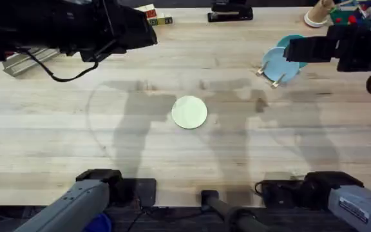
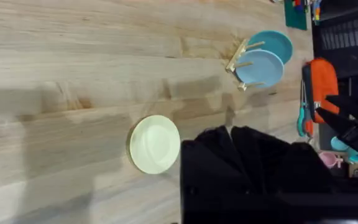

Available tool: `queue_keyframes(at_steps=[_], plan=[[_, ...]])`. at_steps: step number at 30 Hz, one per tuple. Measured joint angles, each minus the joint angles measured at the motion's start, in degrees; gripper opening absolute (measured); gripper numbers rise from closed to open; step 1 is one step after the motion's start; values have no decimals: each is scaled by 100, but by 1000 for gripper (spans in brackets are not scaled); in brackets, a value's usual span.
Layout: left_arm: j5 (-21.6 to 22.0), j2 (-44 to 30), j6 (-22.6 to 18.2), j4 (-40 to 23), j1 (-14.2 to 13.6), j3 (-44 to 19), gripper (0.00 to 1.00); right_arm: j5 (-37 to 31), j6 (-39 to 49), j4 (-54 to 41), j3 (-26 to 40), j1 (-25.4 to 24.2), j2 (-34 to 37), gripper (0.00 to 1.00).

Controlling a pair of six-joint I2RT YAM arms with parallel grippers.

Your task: Pick up the plates from the table one by one and place each into a slot on the dish rack.

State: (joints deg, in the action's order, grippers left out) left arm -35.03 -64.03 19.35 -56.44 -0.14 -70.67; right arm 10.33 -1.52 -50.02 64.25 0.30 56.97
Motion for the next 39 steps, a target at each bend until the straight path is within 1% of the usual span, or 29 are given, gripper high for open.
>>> queue_keyframes(at_steps=[7, 10, 11, 13, 17, 22, 26, 33, 39], plan=[[-15, -171, 148, -129, 0, 0, 42, 0, 0, 0, 0, 0, 0, 995], [-194, -281, 93, -162, 0, 0, 41, 0, 0, 1, 0, 0, 0, 995], [-463, -485, -116, -371, 0, 0, 41, 0, 0, -8, 0, 0, 0, 995], [-605, -639, -299, -480, 0, 0, 40, 0, 0, -13, 0, 0, 0, 995], [-750, -920, -715, -686, 0, 0, 40, 0, 0, -13, 0, 0, 1, 993], [-789, -1007, -1060, -757, 0, 0, 41, 0, 0, -15, 0, 0, 0, 993], [-776, -1005, -1179, -766, 0, 0, 41, 0, 0, -15, 0, 0, 0, 993], [-720, -1005, -1240, -700, 0, 55, 41, 0, -1, -24, 0, 0, 2, 993], [-731, -1005, -1255, -204, 0, 681, 43, 0, 0, -125, 2, 0, 0, 994]])
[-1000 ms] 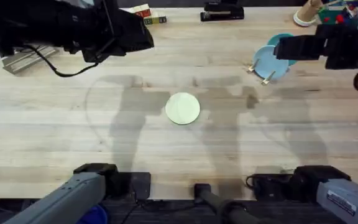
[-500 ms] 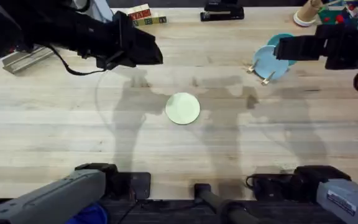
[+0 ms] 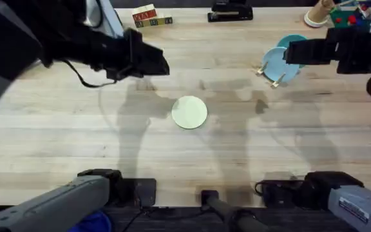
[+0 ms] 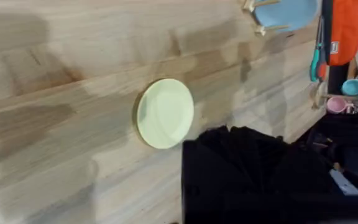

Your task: Pick up the plates from the table one by one and place each into a slot on the dish rack.

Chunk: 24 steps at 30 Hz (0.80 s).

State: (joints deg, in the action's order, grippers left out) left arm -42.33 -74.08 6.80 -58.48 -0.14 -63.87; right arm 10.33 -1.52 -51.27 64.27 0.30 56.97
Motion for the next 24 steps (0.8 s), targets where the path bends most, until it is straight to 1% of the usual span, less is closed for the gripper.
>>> queue_keyframes(at_steps=[4, 10, 15, 19, 24], plan=[[-10, 0, 0, 367, 0, 424, 41, 0, 0, -9, 0, 0, 0, 994], [-12, 0, 1, 702, 0, 883, 40, 0, 0, -12, 0, 0, 1, 994], [-12, 0, 1, 971, 0, 1168, 40, 0, 0, -15, 0, 0, 0, 995], [-12, -19, 0, 1068, 0, 1320, 40, 0, 0, -15, 0, 0, 0, 995], [-12, -198, -1, 1225, 0, 1470, 40, 0, 0, -15, 0, 0, 0, 995]])
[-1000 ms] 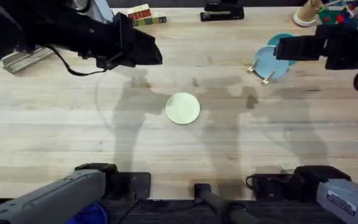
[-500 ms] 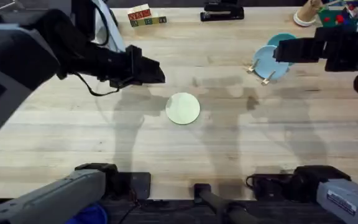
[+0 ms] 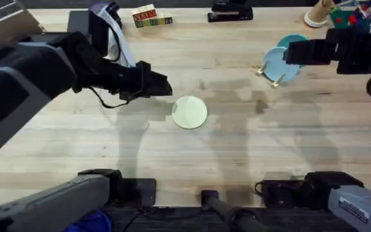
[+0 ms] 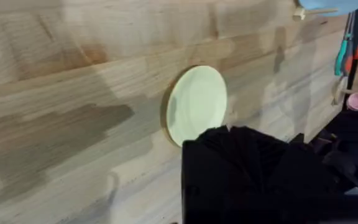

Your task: Pick up the plates from the table one by one and place each into a slot on the dish rack.

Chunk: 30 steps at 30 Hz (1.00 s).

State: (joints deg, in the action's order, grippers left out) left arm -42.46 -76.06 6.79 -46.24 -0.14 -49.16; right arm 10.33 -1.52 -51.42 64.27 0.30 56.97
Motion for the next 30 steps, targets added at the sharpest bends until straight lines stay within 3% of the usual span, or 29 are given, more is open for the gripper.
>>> queue_keyframes(at_steps=[12, 30], plan=[[3, -918, -20, 148, -358, 39, 40, 0, 0, -2, 0, 0, 0, 994], [254, -1026, -35, 255, -358, 349, 42, 0, 0, -2, 0, 0, 0, 995]])
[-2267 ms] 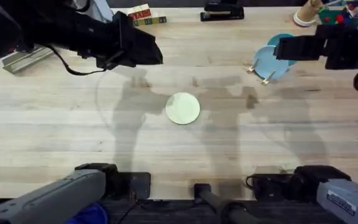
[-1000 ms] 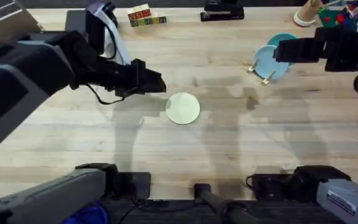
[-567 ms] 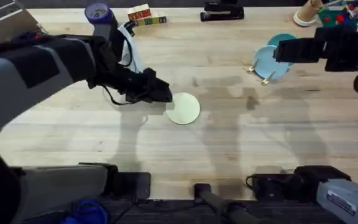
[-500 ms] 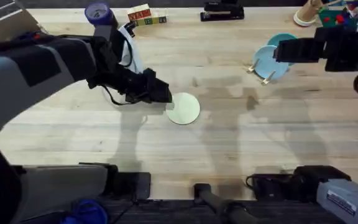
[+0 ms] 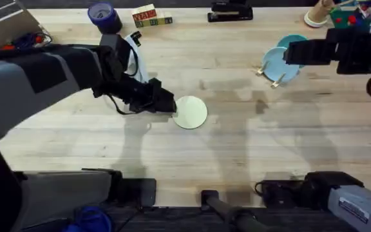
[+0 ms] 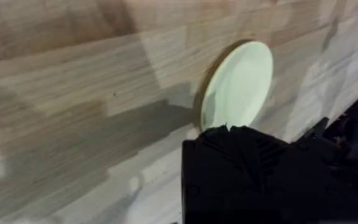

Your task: Pick up the plates from the table one by one and place each into a slot on the dish rack.

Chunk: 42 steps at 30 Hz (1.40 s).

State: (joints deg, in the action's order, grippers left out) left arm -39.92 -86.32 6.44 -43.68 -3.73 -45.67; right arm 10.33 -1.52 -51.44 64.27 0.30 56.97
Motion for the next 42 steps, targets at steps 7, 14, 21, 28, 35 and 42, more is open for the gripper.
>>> queue_keyframes(at_steps=[7, 14, 21, 28, 35, 42], plan=[[109, -451, 94, 22, 0, 13, 41, -2, 0, 0, 0, 0, 0, 995], [-48, -963, 265, -59, -47, -91, 42, 0, 0, 0, 2, 0, 1, 995], [-95, -1119, 431, -146, -52, -197, 41, 0, 0, -1, 9, 0, 0, 994], [-96, -1119, 471, -140, -52, -197, 41, 0, 0, -2, 9, 0, 0, 995], [-98, -1119, 472, -133, -52, -197, 42, 0, -4, -6, 9, 0, 0, 995], [-98, -1119, 474, -131, -52, -197, 42, 408, -87, -99, 9, 0, 22, 995]])
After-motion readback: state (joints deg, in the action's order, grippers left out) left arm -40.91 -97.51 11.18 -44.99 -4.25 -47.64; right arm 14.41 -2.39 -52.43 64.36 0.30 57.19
